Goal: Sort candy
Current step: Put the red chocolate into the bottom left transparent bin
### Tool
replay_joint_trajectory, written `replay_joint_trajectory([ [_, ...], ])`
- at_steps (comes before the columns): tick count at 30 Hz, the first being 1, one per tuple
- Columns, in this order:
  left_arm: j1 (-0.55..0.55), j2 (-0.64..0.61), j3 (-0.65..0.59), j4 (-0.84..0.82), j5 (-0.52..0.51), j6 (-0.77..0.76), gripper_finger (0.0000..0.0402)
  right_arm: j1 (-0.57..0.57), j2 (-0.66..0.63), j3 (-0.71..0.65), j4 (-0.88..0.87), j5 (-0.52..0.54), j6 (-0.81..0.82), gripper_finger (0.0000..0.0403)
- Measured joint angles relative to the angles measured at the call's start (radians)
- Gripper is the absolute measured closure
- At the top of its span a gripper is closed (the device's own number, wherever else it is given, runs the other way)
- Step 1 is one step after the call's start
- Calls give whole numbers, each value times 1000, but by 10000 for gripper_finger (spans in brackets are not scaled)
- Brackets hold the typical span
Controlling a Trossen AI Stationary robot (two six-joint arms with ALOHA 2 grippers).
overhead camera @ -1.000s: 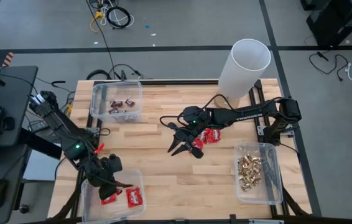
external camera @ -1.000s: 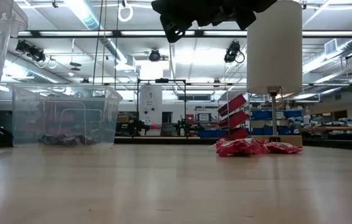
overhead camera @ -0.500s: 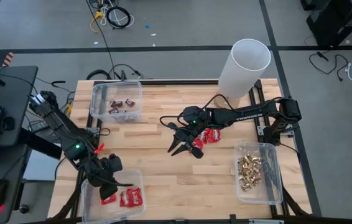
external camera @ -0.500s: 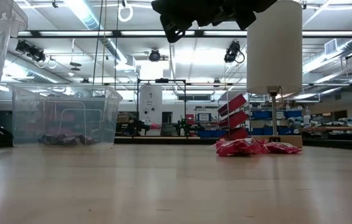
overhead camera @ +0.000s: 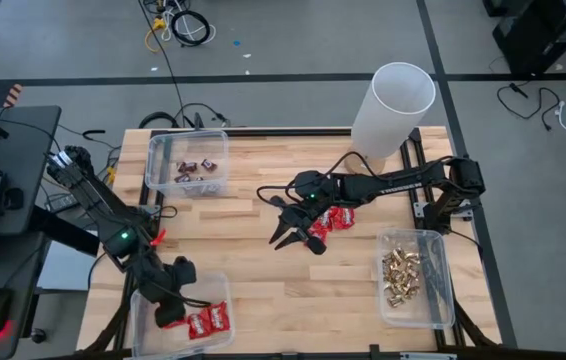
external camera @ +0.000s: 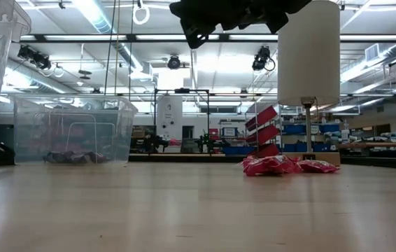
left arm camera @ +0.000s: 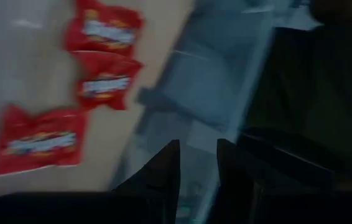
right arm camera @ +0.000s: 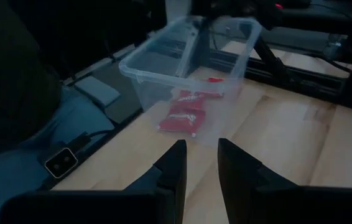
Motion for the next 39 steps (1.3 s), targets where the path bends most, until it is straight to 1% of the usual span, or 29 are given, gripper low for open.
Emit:
replay_joint_trajectory([
  [2,0,-1,0,56,-1,4,294,0,-3,0,-8,38,0,325],
  [4,0,-1,0,106,-15,27,294,0,-17,0,-34,102,-2,325],
  [8,0,-1,0,164,-54,95,294,5,-54,0,-130,323,-37,325],
  [11,0,-4,0,222,-55,174,294,18,-88,0,-227,502,-50,325],
  [14,3,-17,0,282,-73,267,294,28,-118,0,-321,600,-51,325],
  [18,27,-19,0,366,-95,443,294,33,-141,0,-445,645,-47,325],
  [21,56,-19,1,409,-96,594,294,35,-151,0,-530,647,-29,325],
  [23,86,-19,1,407,-100,681,294,35,-150,0,-594,647,-15,325],
  [27,147,-19,1,398,-169,859,294,47,-149,0,-726,648,4,325],
  [30,196,-20,1,357,-184,972,294,68,-149,0,-805,648,4,326],
  [33,234,-20,1,298,-199,1064,294,93,-150,-29,-797,664,3,330],
  [35,254,-20,1,261,-236,1120,294,107,-149,-62,-789,677,8,332],
  [39,292,-20,1,199,-369,1211,294,133,-149,-149,-691,724,50,334],
])
